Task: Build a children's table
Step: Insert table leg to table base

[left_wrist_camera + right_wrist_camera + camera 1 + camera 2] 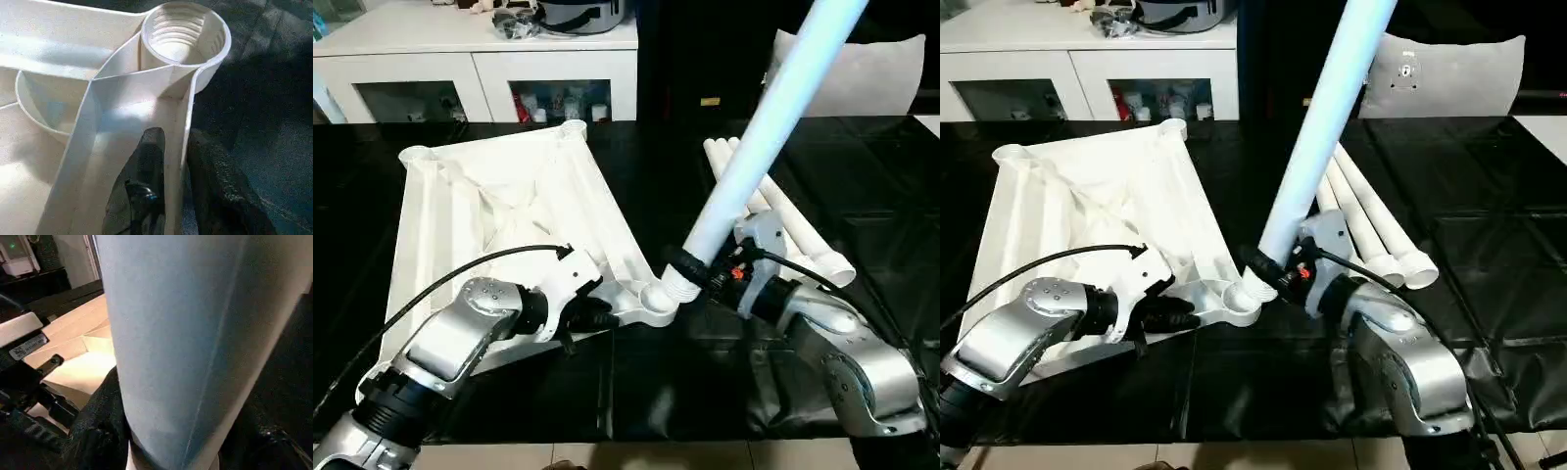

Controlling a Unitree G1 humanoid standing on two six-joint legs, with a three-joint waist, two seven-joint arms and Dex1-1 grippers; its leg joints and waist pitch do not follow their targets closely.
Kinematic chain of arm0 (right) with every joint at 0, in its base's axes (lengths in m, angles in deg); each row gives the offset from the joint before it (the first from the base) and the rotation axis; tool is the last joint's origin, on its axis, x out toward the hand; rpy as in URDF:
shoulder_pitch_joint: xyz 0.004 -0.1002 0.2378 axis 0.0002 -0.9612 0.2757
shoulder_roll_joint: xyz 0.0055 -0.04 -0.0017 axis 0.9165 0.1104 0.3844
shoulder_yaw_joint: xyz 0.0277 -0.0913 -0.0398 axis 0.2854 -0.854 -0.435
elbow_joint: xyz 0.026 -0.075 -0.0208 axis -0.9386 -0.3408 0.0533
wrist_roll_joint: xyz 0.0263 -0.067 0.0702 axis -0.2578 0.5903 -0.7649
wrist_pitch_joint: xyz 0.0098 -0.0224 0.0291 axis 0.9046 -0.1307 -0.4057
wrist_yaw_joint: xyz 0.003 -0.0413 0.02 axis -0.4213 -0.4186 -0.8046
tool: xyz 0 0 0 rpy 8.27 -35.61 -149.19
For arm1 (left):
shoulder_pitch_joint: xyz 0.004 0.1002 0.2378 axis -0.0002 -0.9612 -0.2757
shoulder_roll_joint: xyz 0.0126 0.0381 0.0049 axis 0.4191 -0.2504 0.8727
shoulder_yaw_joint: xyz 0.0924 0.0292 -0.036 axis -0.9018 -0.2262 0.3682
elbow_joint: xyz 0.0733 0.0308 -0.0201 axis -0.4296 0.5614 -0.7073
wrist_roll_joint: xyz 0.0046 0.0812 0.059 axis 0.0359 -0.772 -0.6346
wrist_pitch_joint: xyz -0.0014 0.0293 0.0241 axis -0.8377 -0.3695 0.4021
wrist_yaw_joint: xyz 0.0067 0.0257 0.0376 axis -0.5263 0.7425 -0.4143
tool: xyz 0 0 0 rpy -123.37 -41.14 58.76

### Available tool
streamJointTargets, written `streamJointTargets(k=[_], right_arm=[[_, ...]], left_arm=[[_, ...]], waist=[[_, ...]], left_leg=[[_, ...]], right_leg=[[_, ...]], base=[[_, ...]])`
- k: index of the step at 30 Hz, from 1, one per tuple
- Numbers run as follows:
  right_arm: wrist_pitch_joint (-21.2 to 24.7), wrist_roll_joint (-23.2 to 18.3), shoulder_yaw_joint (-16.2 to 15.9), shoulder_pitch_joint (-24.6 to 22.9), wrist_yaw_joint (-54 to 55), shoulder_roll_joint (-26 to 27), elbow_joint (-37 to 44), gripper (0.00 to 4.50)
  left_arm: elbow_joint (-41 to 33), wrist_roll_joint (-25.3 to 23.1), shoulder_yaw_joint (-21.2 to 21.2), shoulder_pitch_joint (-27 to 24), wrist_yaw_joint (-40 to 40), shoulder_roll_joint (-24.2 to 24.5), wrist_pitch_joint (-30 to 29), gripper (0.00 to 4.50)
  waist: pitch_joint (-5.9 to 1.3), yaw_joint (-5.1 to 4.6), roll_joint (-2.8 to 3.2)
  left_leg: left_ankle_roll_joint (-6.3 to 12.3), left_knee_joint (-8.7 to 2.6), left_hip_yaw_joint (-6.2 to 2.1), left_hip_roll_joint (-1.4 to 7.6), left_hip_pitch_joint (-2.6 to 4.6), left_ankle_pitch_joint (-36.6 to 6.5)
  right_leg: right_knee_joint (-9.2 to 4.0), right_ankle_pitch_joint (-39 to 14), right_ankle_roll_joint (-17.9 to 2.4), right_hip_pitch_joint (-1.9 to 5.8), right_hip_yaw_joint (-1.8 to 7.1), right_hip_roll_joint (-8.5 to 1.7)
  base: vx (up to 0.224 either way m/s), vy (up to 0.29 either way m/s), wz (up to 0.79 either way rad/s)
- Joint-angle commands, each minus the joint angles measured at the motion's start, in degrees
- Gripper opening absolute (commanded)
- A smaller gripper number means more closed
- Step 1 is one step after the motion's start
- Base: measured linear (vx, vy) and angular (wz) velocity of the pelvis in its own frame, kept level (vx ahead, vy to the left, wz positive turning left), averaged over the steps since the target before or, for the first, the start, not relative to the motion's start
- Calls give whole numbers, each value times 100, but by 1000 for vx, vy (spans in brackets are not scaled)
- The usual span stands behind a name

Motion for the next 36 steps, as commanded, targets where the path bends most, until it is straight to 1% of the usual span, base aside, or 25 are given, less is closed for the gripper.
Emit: streamJointTargets(k=[1, 2, 3, 6, 7, 9, 10, 11, 12, 13, 14, 15, 16, 17, 18, 19, 20, 22, 23, 24, 25, 27, 30, 33, 36], right_arm=[[49, -61, -102, 157, -78, 22, -37, 189], [104, -68, -195, 251, -188, 5, -116, 189], [139, -76, -226, 288, -224, -1, -148, 189], [221, -58, -275, 419, -265, -9, -270, 189], [233, -34, -303, 510, -328, -25, -363, 189], [274, -24, -341, 582, -420, -53, -459, 189], [296, -22, -350, 597, -444, -60, -485, 189], [261, 34, -400, 638, -513, -89, -583, 189], [218, 75, -432, 659, -551, -107, -642, 189], [142, 122, -452, 690, -575, -101, -739, 189], [85, 154, -466, 712, -587, -94, -808, 189], [56, 170, -469, 735, -588, -80, -861, 189], [56, 170, -469, 735, -588, -80, -861, 189], [50, 157, -456, 756, -581, -47, -899, 189], [41, 147, -452, 757, -581, -28, -893, 189], [30, 128, -447, 751, -599, -8, -877, 189], [30, 128, -447, 751, -599, -8, -877, 189], [-18, 95, -443, 730, -651, 15, -877, 189], [-40, 98, -443, 726, -666, 22, -885, 189], [-66, 103, -441, 719, -682, 31, -898, 189], [-88, 108, -438, 710, -695, 38, -910, 189], [-108, 117, -445, 698, -707, 44, -917, 189], [-131, 137, -459, 692, -721, 47, -932, 189], [-136, 146, -471, 673, -755, 43, -924, 189], [-137, 159, -476, 653, -783, 37, -914, 189]], left_arm=[[17, -192, 5, 26, 62, 76, 105, 57], [-23, -234, -40, -16, 33, 117, 107, 52], [-36, -246, -53, -29, 25, 129, 106, 42], [-73, -255, -67, -58, 9, 152, 103, 11], [-84, -278, -81, -62, -5, 168, 141, 4], [-102, -315, -105, -73, -53, 191, 289, 2], [-109, -329, -114, -81, -80, 200, 351, 2], [-126, -346, -133, -95, -145, 217, 425, 2], [-132, -349, -140, -100, -174, 225, 437, 2], [-171, -406, -185, -123, -196, 266, 499, 0], [-205, -464, -222, -149, -193, 302, 555, 0], [-241, -499, -237, -217, -230, 331, 794, 0], [-241, -499, -237, -217, -230, 331, 794, 0], [-276, -526, -251, -291, -275, 361, 1005, 0], [-245, -474, -196, -303, -267, 305, 1019, 0], [-201, -334, -86, -296, -267, 198, 893, 0], [-201, -334, -86, -296, -267, 198, 893, 0], [-185, 14, 77, -279, -482, 72, 728, 0], [-195, 48, 96, -288, -502, 67, 699, 0], [-204, 41, 104, -303, -499, 69, 723, 44], [-202, -25, 95, -323, -458, 79, 817, 55], [-171, -114, 54, -349, -430, 110, 866, 61], [-66, -246, 30, -359, -344, 104, 981, 98], [126, -242, 73, -348, -365, 3, 1084, 103], [173, -207, 76, -351, -425, -16, 1114, 104]], waist=[[-351, 8, 23], [-347, 11, 24], [-342, 6, -9], [-339, 7, 4], [-344, 5, -27], [-352, -2, -13], [-358, -2, -25], [-376, -4, -57], [-377, 6, -31], [-373, 3, -55], [-378, 9, -48], [-376, 12, -44], [-375, 10, -45], [-369, 8, -43], [-360, -5, -89], [-364, 11, -60], [-360, 7, -83], [-356, 15, -66], [-363, 20, -75], [-367, 26, -70], [-368, 32, -85], [-368, 31, -87], [-352, 31, -89], [-349, 31, -83], [-363, 30, -90]], left_leg=[[-45, -401, -161, 345, 147, -1124], [-52, -404, -162, 348, 150, -1137], [-53, -407, -158, 351, 145, -1158], [-85, -405, -156, 350, 155, -1175], [-78, -410, -158, 352, 149, -1128], [-52, -400, -158, 346, 133, -1021], [-35, -393, -158, 346, 130, -974], [18, -378, -149, 342, 123, -824], [67, -366, -148, 341, 122, -725], [95, -363, -138, 339, 121, -712], [119, -359, -141, 343, 112, -694], [127, -357, -141, 344, 112, -682], [140, -355, -147, 341, 103, -677], [129, -361, -142, 351, 124, -753], [134, -372, -133, 352, 117, -774], [113, -368, -132, 357, 133, -810], [104, -373, -126, 361, 138, -830], [67, -375, -122, 351, 140, -843], [65, -376, -126, 359, 144, -826], [70, -371, -127, 356, 142, -798], [96, -370, -128, 357, 131, -753], [135, -364, -125, 352, 123, -726], [127, -377, -127, 359, 131, -829], [74, -381, -126, 357, 137, -894], [57, -383, -131, 360, 137, -868]], right_leg=[[-441, -349, -1310, 126, 257, -471], [-448, -379, -1294, 120, 258, -466], [-455, -408, -1286, 122, 262, -465], [-453, -508, -1278, 111, 270, -472], [-448, -470, -1280, 117, 267, -467], [-429, -325, -1288, 126, 262, -467], [-427, -257, -1288, 134, 263, -467], [-412, -51, -1297, 146, 262, -465], [-396, 87, -1315, 142, 258, -469], [-402, 111, -1338, 137, 256, -466], [-396, 120, -1352, 145, 255, -478], [-397, 117, -1349, 143, 255, -479], [-399, 112, -1351, 146, 252, -480], [-406, 10, -1338, 131, 252, -470], [-413, -35, -1337, 134, 253, -465], [-408, -130, -1332, 122, 256, -477], [-413, -175, -1333, 115, 256, -472], [-410, -247, -1346, 104, 256, -468], [-404, -218, -1346, 106, 258, -470], [-400, -179, -1351, 109, 258, -474], [-392, -94, -1348, 114, 259, -474], [-396, -31, -1336, 119, 258, -475], [-416, -240, -1298, 112, 259, -476], [-433, -403, -1268, 101, 263, -474], [-414, -265, -1271, 108, 264, -473]], base=[[0, 0, 0], [0, 0, 0], [0, 0, 0], [0, 0, 0], [0, 0, 0], [0, 0, 0], [0, 0, 0], [0, 0, 0], [0, 0, 0], [0, 0, 0], [0, 0, 0], [0, 0, 0], [0, 0, 0], [0, 0, 0], [0, 0, 0], [0, 0, 0], [0, 0, 0], [0, 0, 0], [0, 0, 0], [0, 0, 0], [0, 0, 0], [0, 0, 0], [0, 0, 0], [0, 0, 0], [0, 0, 0]])
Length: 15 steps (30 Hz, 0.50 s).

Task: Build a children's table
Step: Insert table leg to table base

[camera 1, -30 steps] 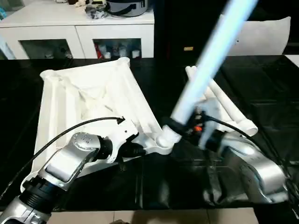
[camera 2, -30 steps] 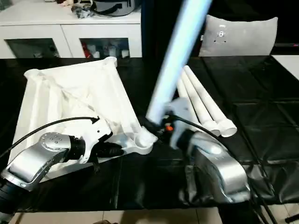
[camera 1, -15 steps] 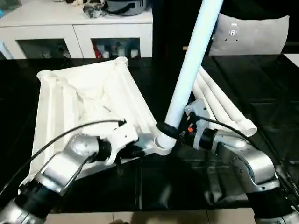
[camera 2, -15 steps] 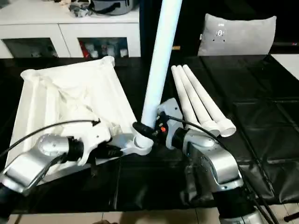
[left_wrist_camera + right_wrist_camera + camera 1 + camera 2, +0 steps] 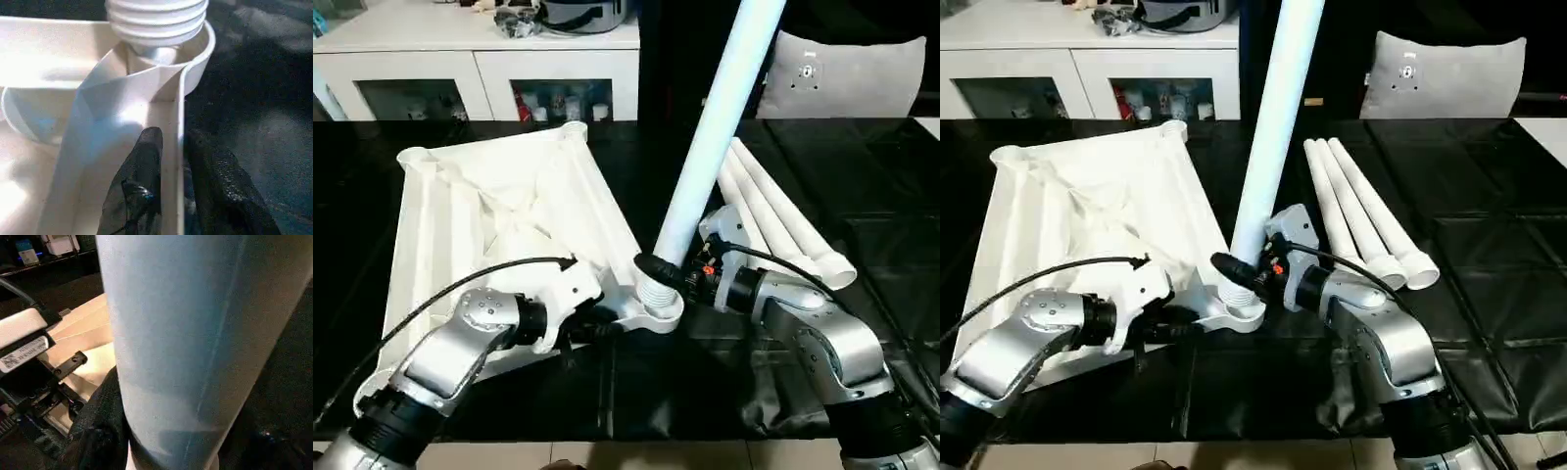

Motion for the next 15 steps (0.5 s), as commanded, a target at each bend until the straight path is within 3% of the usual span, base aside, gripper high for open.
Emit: streamJointTargets(k=[1, 8, 15], right_arm=[[-83, 41, -32, 3, -83, -14, 0, 189], [-35, 75, -57, -30, -128, -92, 46, 189], [69, 221, -171, 21, -147, -215, -46, 189]], left_arm=[[53, -17, 67, 20, -54, 5, 40, 104], [271, -76, 80, 48, -25, -146, 252, 29], [247, -297, -114, 61, -141, -2, 426, 1]], waist=[[-365, 17, -48], [-364, 22, -59], [-367, 17, -63]], left_leg=[[67, -390, -135, 357, 142, -840], [109, -382, -134, 362, 140, -836], [116, -385, -138, 363, 138, -806]], right_leg=[[-411, -219, -1280, 118, 263, -477], [-419, -243, -1288, 124, 261, -483], [-414, -210, -1272, 124, 262, -479]], base=[[0, 0, 0], [0, 0, 0], [0, 0, 0]])
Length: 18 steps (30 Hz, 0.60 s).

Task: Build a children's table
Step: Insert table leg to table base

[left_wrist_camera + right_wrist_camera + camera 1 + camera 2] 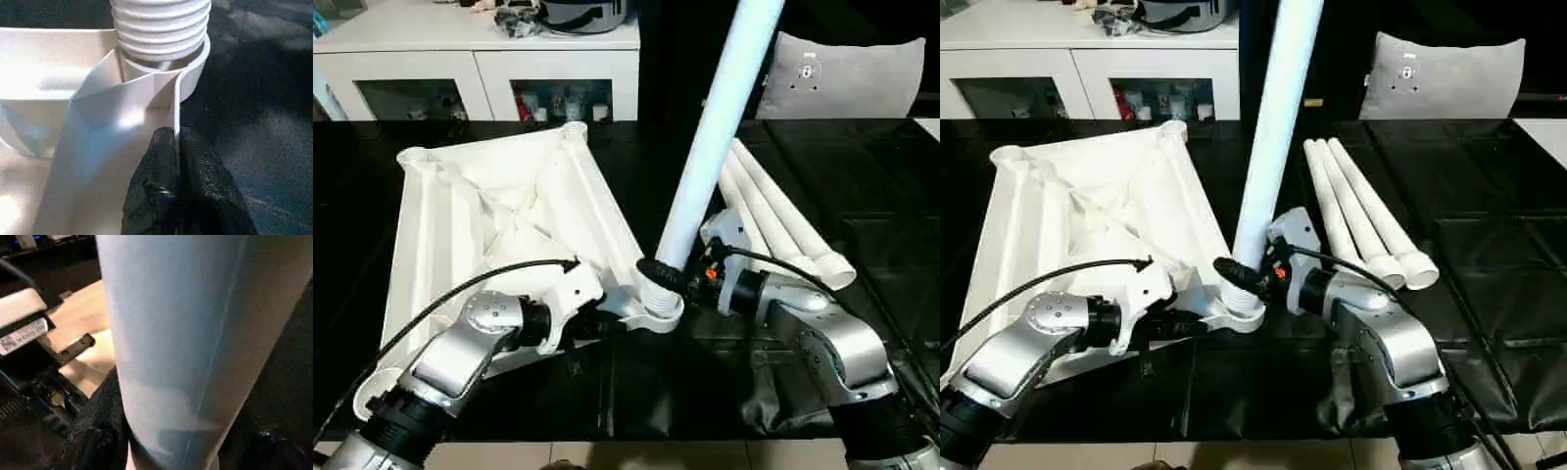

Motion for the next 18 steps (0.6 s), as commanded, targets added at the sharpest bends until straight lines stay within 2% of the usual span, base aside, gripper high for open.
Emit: streamJointTargets(k=[1, 4, 5, 9, 10, 11, 12, 17, 18], right_arm=[[69, 79, -67, 70, -51, -68, -74, 189], [188, 111, -161, 109, -138, -121, -163, 189], [237, 119, -201, 123, -171, -145, -195, 189], [223, 191, -280, 203, -214, -117, -366, 189], [223, 188, -278, 218, -213, -103, -387, 189], [219, 188, -279, 230, -215, -96, -406, 189], [245, 157, -273, 238, -232, -79, -428, 189], [282, 154, -313, 256, -363, -123, -530, 189], [293, 134, -285, 236, -386, -140, -542, 189]], left_arm=[[40, -159, -74, 51, -40, 92, 66, 1], [90, -321, -178, 102, -168, 188, 299, 0], [103, -359, -220, 119, -250, 225, 374, 0], [76, -338, -279, 170, -561, 248, 686, 0], [59, -315, -283, 177, -601, 238, 710, 0], [59, -304, -287, 185, -622, 230, 729, 0], [54, -287, -309, 203, -682, 218, 776, 0], [290, -273, -384, 453, -953, 64, 1133, 0], [529, -316, -379, 604, -996, 5, 1318, 0]], waist=[[-363, 15, -47], [-356, 18, -48], [-353, 10, -67], [-359, 19, -37], [-360, 19, -42], [-355, 15, -75], [-353, 24, -59], [-359, 36, -99], [-364, 46, -102]], left_leg=[[114, -385, -137, 363, 138, -800], [116, -386, -139, 365, 143, -884], [112, -390, -135, 365, 146, -911], [57, -398, -135, 374, 163, -938], [41, -402, -139, 378, 164, -957], [34, -408, -135, 378, 161, -982], [-2, -412, -137, 378, 168, -1053], [-18, -406, -127, 374, 167, -1025], [-21, -405, -126, 379, 172, -1008]], right_leg=[[-411, -190, -1277, 125, 261, -480], [-430, -275, -1291, 120, 263, -487], [-433, -323, -1291, 119, 264, -481], [-418, -271, -1302, 102, 261, -481], [-415, -269, -1310, 106, 260, -482], [-419, -284, -1310, 106, 260, -478], [-419, -360, -1313, 99, 264, -490], [-429, -346, -1303, 105, 274, -497], [-423, -309, -1311, 104, 273, -500]], base=[[0, 0, 0], [0, 0, 0], [0, 0, 0], [0, 0, 0], [0, 0, 0], [0, 0, 0], [0, 0, 0], [0, 0, 0], [0, 0, 0]])
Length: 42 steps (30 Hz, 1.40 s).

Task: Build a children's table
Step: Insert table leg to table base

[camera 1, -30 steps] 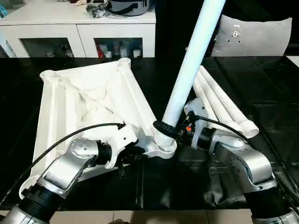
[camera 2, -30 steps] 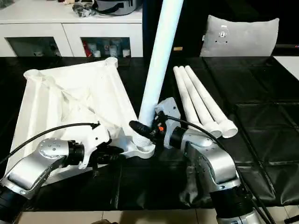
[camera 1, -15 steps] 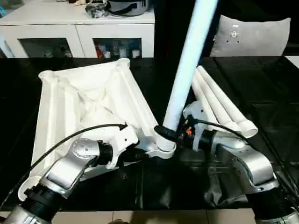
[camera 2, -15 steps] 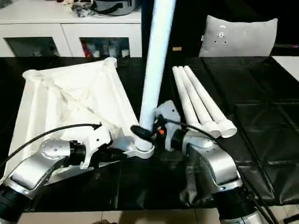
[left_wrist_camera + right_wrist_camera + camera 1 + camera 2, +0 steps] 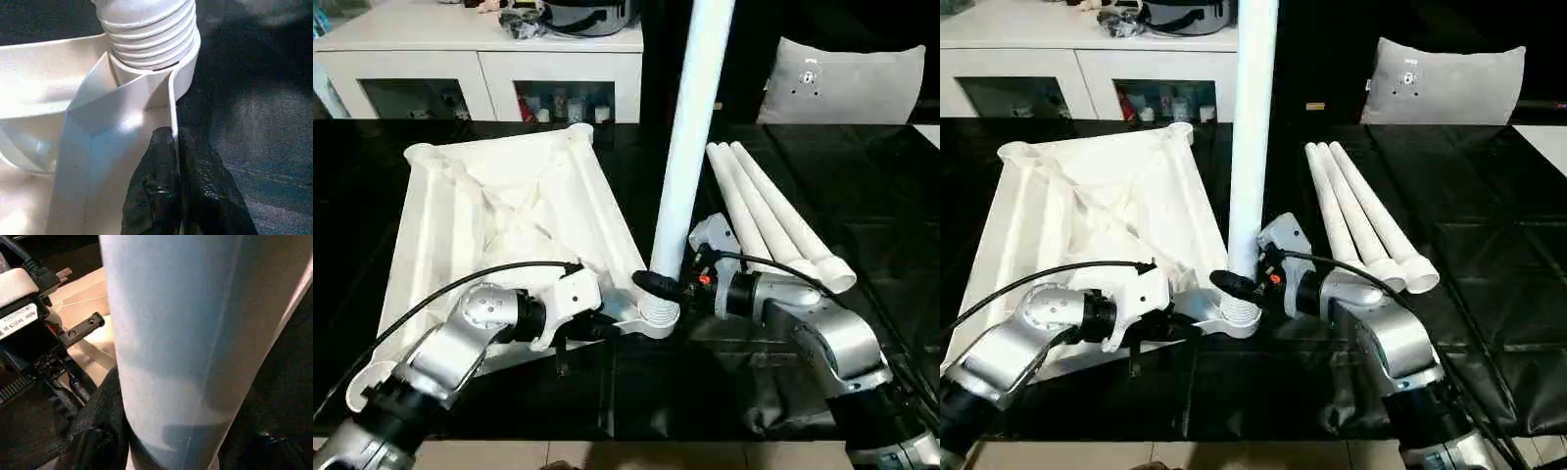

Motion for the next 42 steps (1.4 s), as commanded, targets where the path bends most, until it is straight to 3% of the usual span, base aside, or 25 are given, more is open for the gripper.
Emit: streamJointTargets(k=[1, 4, 5, 6, 7, 9, 11, 12, 16, 17, 28, 35, 38, 42], right_arm=[[149, 73, -96, -47, -20, -34, -155, 189], [127, 64, -57, -130, -38, -68, -151, 189], [127, 64, -57, -130, -38, -68, -151, 189], [100, 62, -29, -187, -19, -61, -169, 189], [68, 66, -10, -225, -2, -53, -176, 189], [52, 61, 15, -262, 22, -40, -177, 189], [-6, 53, 80, -367, 62, -20, -176, 189], [-37, 55, 107, -406, 82, -11, -178, 189], [-87, 44, 169, -471, 128, 14, -185, 189], [-130, -17, 287, -546, 193, 83, -196, 189], [-319, -410, 811, -1023, 389, 431, -402, 189], [-512, -149, 646, -1256, 373, 291, -300, 189], [-790, 259, 375, -1376, 386, 65, -256, 189], [-874, 427, 222, -1301, 330, -40, -298, 189]], left_arm=[[77, -56, -162, 348, -376, -126, 491, 0], [490, -175, -122, 584, -402, -192, 779, 0], [490, -175, -122, 584, -402, -192, 779, 0], [618, -218, -140, 660, -467, -182, 870, 0], [653, -213, -136, 670, -479, -179, 851, 0], [676, -208, -128, 674, -483, -174, 829, 0], [733, -234, -89, 651, -407, -156, 676, 0], [776, -258, -68, 641, -371, -158, 645, 0], [809, -256, -22, 602, -333, -167, 536, 0], [826, -228, 49, 537, -297, -185, 412, 0], [671, 118, 352, 325, -148, -349, -117, 0], [656, 87, 364, 347, -148, -381, -154, 0], [638, -7, 329, 389, -177, -396, -153, 0], [653, -91, 281, 416, -200, -363, -98, 0]], waist=[[-339, 9, -22], [-341, 65, -22], [-344, 68, -29], [-345, 69, 6], [-352, 61, -16], [-358, 54, -4], [-361, 50, -9], [-357, 52, 21], [-338, 43, 14], [-334, 41, 35], [-324, 22, 39], [-306, 8, 62], [-309, 20, 51], [-289, 4, 48]], left_leg=[[-16, -392, -117, 370, 178, -989], [-60, -402, -114, 381, 193, -1045], [-83, -414, -127, 391, 176, -1036], [-97, -416, -135, 392, 171, -1037], [-104, -415, -132, 394, 178, -1053], [-93, -414, -134, 390, 169, -1013], [-50, -407, -131, 391, 171, -996], [-66, -411, -132, 397, 174, -1054], [-138, -434, -136, 397, 186, -1288], [-172, -441, -140, 401, 192, -1349], [-201, -465, -149, 399, 186, -1558], [-244, -489, -162, 402, 198, -1742], [-228, -489, -158, 403, 193, -1651], [-219, -502, -167, 400, 188, -1793]], right_leg=[[-434, -315, -1286, 82, 283, -499], [-438, -378, -1246, 75, 286, -508], [-424, -355, -1241, 93, 281, -517], [-416, -326, -1236, 92, 278, -517], [-414, -249, -1240, 87, 277, -514], [-398, -95, -1276, 94, 271, -514], [-391, 11, -1337, 97, 268, -517], [-402, -37, -1338, 91, 270, -521], [-427, -348, -1340, 83, 273, -518], [-436, -418, -1330, 78, 277, -518], [-464, -621, -1341, 64, 290, -533], [-502, -918, -1243, 46, 292, -525], [-505, -823, -1207, 49, 297, -523], [-524, -1014, -1190, 45, 299, -522]], base=[[0, 0, 0], [0, 0, 0], [0, 0, 0], [0, 0, 0], [0, 0, 0], [0, 0, 0], [0, 0, 0], [0, 0, 0], [0, 0, 0], [0, 0, 0], [0, 0, 0], [0, 0, 0], [0, 0, 0], [0, 0, 0]])
